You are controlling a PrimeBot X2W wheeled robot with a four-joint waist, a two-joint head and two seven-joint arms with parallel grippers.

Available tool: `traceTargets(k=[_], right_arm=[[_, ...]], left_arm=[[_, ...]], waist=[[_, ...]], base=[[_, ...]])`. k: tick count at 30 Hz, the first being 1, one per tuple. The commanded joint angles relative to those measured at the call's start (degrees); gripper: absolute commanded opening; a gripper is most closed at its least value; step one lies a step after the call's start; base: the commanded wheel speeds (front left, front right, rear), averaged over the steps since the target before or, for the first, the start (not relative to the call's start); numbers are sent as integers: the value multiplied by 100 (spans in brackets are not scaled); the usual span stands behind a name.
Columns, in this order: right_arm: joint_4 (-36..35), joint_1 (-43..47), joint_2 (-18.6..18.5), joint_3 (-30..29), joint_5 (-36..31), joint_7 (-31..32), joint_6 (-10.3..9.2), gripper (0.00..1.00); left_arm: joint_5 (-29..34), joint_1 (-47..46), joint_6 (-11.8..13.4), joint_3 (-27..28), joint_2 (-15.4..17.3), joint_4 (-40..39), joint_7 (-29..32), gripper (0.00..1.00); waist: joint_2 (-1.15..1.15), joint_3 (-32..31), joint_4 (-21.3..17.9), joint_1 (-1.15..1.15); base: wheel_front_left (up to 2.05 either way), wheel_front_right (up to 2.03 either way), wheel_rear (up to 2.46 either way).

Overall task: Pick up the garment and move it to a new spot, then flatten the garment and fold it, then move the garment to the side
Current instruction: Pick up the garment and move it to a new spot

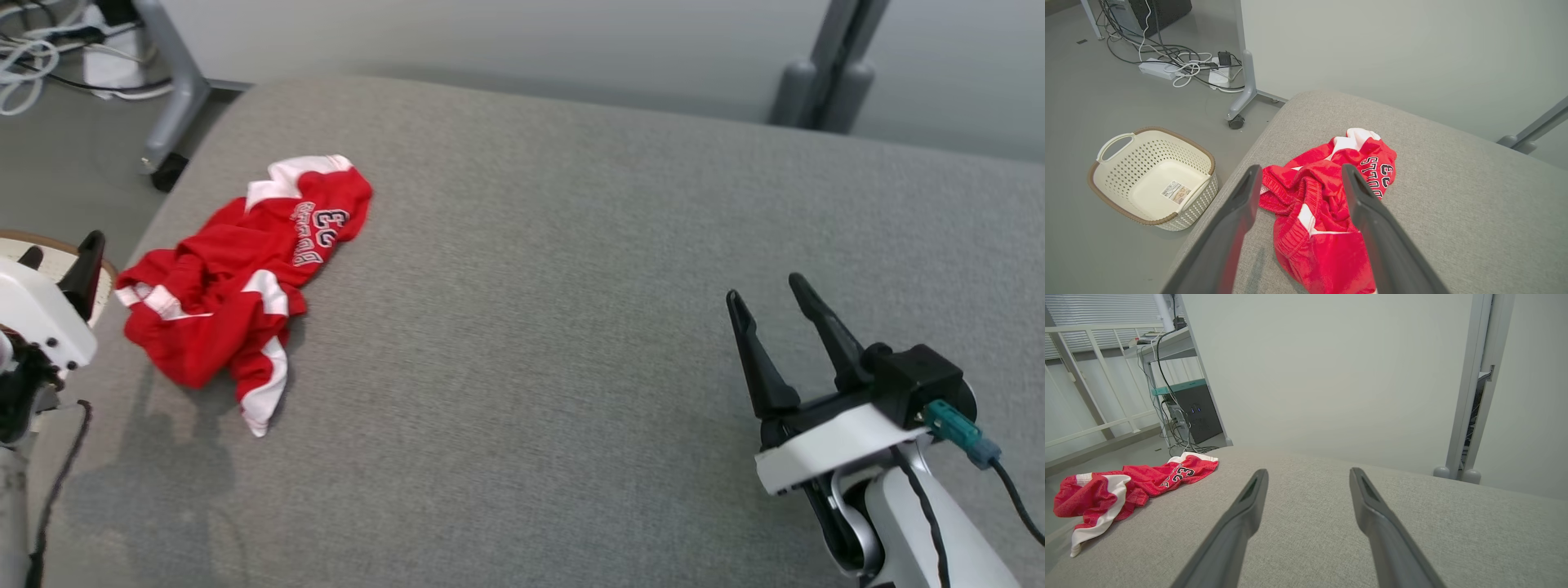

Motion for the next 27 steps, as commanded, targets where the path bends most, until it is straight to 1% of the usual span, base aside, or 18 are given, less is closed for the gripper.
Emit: traceTargets(k=[1,5,7,11,13,14,16,17,18,19,27], right_arm=[[-50,-113,-43,-3,-44,-28,1,100],[-81,-324,-62,84,-52,-28,1,100],[-98,-404,-58,96,-37,-27,1,100],[-100,-503,-27,101,-33,-28,1,100],[-103,-539,-23,73,-38,-28,1,100],[-104,-543,-25,58,-39,-28,1,100],[-97,-540,-23,45,-40,-28,1,100],[-92,-541,-24,35,-42,-28,1,100],[-84,-542,-26,23,-46,-28,1,100],[-60,-544,-16,9,-51,-28,1,100],[25,-490,31,32,4,-28,1,100]], left_arm=[[-109,-147,-17,25,79,172,147,100],[-371,-431,-58,-33,339,910,817,100],[-456,-520,-71,-60,439,1191,977,100],[-711,-528,-69,-157,457,1763,1357,100],[-845,-494,-68,-260,464,1914,1560,100],[-905,-474,-69,-304,475,1969,1624,98],[-1023,-443,-70,-395,488,2042,1716,61],[-1072,-432,-71,-446,487,2069,1758,54],[-1114,-428,-71,-500,485,2078,1791,42],[-1206,-441,-71,-583,500,2043,1742,0],[-1435,-416,-72,-941,666,1867,1516,0]], waist=[[0,342,-325,0],[0,659,-581,0],[0,789,-673,0],[0,964,-814,0],[0,1019,-845,0],[0,1038,-853,0],[0,1064,-859,0],[0,1070,-856,0],[0,1073,-850,0],[0,1068,-834,0],[0,858,-775,0]], base=[[0,0,0],[0,0,0],[0,0,0],[0,0,0],[0,0,0],[0,0,0],[0,0,0],[0,0,0],[0,0,0],[0,0,0],[0,0,0]])
